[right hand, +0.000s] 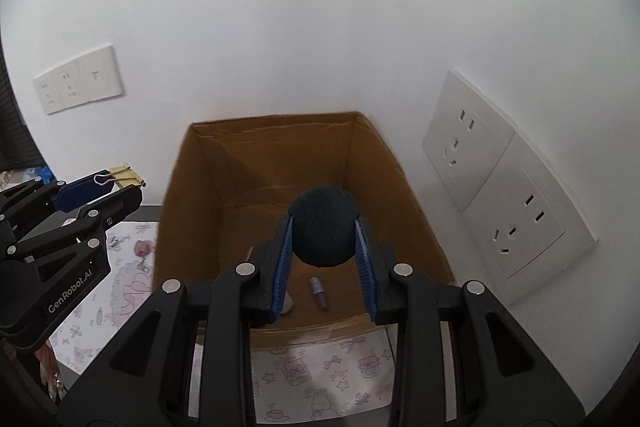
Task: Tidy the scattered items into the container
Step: 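Open both tools over the box to drop the clip and puff inside, then withdraw both tools from the box back over the mat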
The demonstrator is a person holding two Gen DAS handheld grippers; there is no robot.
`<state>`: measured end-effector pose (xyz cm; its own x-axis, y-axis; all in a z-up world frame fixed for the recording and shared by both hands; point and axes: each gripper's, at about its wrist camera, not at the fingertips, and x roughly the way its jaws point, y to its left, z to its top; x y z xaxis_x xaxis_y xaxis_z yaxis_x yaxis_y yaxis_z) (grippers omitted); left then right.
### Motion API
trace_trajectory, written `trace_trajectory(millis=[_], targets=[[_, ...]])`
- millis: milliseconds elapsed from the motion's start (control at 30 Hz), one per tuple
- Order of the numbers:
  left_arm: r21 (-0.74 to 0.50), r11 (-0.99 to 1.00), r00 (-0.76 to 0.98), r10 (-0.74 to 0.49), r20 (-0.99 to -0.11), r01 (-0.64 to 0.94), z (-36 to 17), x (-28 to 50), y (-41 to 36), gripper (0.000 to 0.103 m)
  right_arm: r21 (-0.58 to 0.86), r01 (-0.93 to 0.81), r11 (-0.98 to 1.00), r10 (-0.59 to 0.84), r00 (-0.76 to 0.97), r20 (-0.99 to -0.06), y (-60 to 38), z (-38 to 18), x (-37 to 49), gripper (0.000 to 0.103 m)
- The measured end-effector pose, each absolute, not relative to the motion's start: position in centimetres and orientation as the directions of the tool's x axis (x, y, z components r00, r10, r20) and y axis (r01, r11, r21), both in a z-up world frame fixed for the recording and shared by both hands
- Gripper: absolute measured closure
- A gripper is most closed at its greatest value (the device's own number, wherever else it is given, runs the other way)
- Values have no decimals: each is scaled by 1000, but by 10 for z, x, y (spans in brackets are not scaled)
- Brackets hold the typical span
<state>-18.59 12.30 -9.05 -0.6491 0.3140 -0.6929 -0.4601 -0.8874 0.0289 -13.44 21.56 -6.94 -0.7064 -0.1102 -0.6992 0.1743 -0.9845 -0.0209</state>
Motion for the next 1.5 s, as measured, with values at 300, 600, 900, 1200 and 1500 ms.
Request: trace_trajectory(millis=[300, 600, 900, 1200, 1500], targets=[[16, -883, -610, 311, -729, -469, -115, -211, 144, 72, -25, 143, -989, -77, -667, -741, 228, -97, -170, 72], [20, -884, -584, 291, -758, -467, -128, -224, 154, 71, -10, 154, -988, -92, -640, -763, 229, -116, -186, 71], [115, -914, -599, 157, -785, -390, -137, -230, 156, 14, -5, 192, -981, -124, -655, -745, 226, -111, -179, 0], [108, -915, -585, 155, -796, -389, -136, -230, 155, 12, -3, 184, -983, -120, -652, -748, 229, -111, -178, 0], [127, -908, -592, 149, -792, -399, -134, -227, 158, 12, -10, 174, -985, -109, -659, -744, 229, -109, -176, 0]])
